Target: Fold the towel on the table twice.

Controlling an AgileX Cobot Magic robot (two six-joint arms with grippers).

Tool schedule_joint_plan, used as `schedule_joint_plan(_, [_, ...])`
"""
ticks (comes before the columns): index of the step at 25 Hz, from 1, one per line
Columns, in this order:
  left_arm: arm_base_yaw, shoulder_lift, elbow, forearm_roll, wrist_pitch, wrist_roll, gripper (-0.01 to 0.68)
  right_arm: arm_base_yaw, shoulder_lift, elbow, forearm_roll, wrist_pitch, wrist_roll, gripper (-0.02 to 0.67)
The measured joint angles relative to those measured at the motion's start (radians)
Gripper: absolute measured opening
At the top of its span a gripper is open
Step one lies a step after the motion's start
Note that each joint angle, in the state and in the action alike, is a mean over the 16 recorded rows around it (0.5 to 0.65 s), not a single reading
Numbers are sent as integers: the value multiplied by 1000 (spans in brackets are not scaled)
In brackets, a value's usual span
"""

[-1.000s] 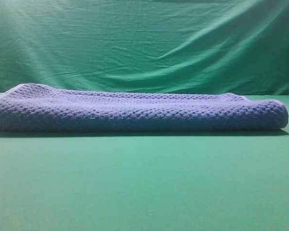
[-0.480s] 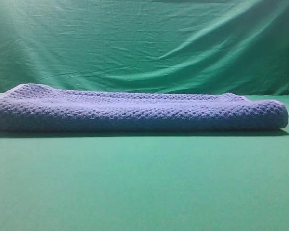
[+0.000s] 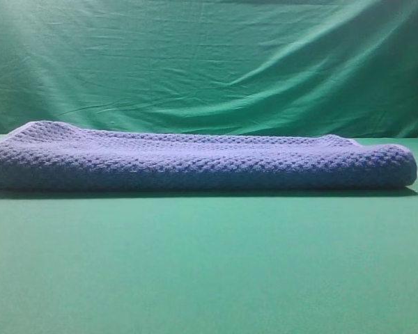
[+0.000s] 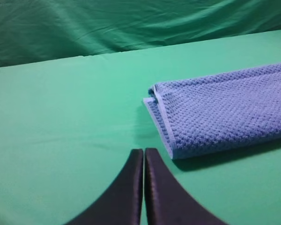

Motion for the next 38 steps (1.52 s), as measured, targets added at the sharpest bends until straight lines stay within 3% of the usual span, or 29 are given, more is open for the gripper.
schedule_joint_plan(11, [0, 1, 70, 0, -32, 1, 0, 0, 0, 90, -16, -58, 0, 0])
schedule_joint_plan(28, [10, 1, 71, 0, -37, 1, 0, -5, 0, 98, -28, -77, 0, 0])
schedule_joint_plan(38, [77, 0, 71, 0, -37, 1, 0, -120, 0, 99, -28, -77, 0, 0])
